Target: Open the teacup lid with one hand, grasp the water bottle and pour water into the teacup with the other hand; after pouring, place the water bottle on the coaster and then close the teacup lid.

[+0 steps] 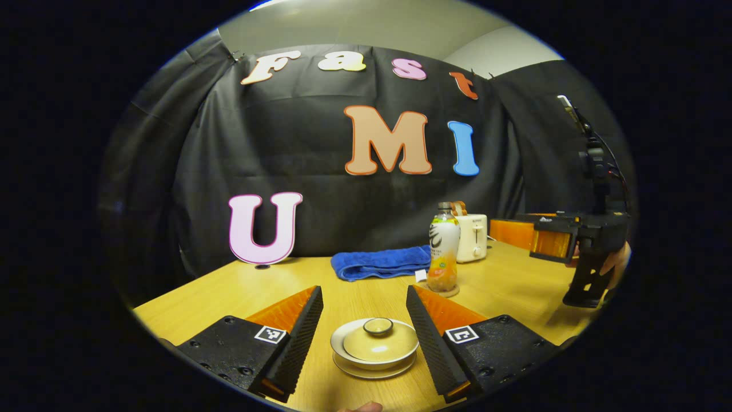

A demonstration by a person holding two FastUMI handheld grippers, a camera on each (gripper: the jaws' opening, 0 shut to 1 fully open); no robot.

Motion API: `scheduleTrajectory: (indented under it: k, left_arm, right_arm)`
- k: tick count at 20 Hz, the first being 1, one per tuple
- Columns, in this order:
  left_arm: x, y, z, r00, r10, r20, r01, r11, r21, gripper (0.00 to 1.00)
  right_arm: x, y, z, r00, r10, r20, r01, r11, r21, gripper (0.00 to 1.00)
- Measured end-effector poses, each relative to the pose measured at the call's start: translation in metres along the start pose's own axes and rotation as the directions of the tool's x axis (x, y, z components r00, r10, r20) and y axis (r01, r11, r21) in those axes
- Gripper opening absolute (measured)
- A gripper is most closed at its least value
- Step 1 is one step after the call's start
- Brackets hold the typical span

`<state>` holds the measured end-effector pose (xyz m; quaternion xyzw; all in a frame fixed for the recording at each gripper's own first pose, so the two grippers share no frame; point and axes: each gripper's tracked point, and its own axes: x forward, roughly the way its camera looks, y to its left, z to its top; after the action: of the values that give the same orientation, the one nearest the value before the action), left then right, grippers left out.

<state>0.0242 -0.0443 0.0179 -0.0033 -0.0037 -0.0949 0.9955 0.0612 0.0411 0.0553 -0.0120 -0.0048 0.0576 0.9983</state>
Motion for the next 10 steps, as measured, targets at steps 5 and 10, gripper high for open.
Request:
scheduleTrajectory:
  k: [5,10]
  left_arm:
    - [-0.01,0.009,0.012,0.997,0.068,0.04,-0.067,0.997,-0.024,0.85]
    - [-0.023,0.014,0.012,0.994,0.099,0.038,-0.098,0.995,-0.027,0.85]
  right_arm:
    - [-0.035,0.005,-0.022,0.999,-0.034,-0.026,0.034,0.999,0.029,0.98]
    - [-0.057,0.006,-0.035,0.998,-0.064,-0.019,0.064,0.998,0.0,0.96]
